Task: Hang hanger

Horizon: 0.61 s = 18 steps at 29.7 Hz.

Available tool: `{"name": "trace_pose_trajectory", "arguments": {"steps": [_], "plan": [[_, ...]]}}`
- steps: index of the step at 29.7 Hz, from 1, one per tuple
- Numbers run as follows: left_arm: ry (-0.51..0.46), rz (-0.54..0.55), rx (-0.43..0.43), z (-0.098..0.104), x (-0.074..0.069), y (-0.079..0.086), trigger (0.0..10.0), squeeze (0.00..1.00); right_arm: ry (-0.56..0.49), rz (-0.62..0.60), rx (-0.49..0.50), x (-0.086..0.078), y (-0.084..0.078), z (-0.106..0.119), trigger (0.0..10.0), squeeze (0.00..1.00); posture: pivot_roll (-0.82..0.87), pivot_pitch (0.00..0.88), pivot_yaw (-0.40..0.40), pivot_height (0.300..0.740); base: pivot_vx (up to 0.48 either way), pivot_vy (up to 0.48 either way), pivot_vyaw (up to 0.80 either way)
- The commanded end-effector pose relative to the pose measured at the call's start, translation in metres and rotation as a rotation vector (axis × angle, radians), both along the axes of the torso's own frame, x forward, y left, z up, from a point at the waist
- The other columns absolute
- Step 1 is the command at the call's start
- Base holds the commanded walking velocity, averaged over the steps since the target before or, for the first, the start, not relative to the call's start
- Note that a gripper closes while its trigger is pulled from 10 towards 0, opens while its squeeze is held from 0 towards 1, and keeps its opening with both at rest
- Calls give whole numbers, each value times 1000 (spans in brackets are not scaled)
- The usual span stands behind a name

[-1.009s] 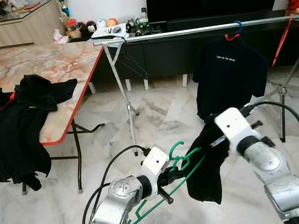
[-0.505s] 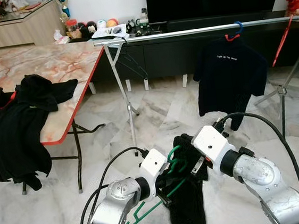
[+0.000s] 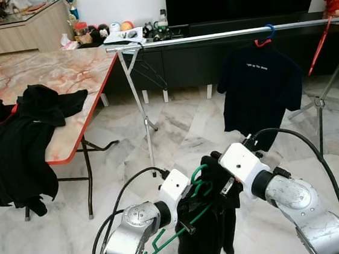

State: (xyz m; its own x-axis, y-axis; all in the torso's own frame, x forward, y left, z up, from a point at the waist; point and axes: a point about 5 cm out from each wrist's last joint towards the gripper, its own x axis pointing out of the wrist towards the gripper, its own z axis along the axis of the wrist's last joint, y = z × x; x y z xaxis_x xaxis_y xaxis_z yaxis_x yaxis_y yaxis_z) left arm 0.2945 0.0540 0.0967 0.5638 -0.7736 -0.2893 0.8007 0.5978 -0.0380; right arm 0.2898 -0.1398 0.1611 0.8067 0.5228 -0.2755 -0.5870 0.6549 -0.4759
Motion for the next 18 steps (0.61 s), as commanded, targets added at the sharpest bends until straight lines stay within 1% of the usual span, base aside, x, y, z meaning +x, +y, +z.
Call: {"name": "trace_pose_trajectory", "arguments": {"steps": [1,3,4,5,7,9,12,15,17,18], "plan": [[-11,21,-26,5,3,2,10000,0,16,32,-9,-5,-1,-1,10000,1000,55,68,66,740,0,0,0],[-11,24,-30,5,3,2,10000,0,14,39,-26,-7,-6,0,10000,1000,55,68,66,740,0,0,0],[-11,24,-31,5,3,2,10000,0,15,39,-56,-7,-11,-1,10000,1000,55,68,66,740,0,0,0],[-11,24,-31,5,3,2,10000,0,15,39,-56,-7,-11,-1,10000,1000,55,68,66,740,0,0,0],[-10,23,-33,5,3,1,10000,0,12,34,-113,-7,-19,-1,10000,1000,50,71,67,740,0,0,0],[-8,21,-33,5,3,1,10000,0,4,23,-110,-5,-25,2,10000,1000,50,72,68,740,0,0,0],[-8,21,-34,5,3,1,10000,0,1,25,-109,-5,-25,3,10000,1000,50,72,68,740,0,0,0],[-7,21,-35,5,3,1,10000,0,-36,87,-52,-9,-17,12,10000,1000,50,75,69,740,0,0,0],[-7,21,-35,5,3,1,10000,0,-49,106,-37,-10,-14,15,10000,1000,51,76,70,740,0,0,0],[-7,19,-36,5,3,1,10000,0,-77,137,-20,-12,-10,21,10000,1000,51,76,71,740,0,0,0]]}}
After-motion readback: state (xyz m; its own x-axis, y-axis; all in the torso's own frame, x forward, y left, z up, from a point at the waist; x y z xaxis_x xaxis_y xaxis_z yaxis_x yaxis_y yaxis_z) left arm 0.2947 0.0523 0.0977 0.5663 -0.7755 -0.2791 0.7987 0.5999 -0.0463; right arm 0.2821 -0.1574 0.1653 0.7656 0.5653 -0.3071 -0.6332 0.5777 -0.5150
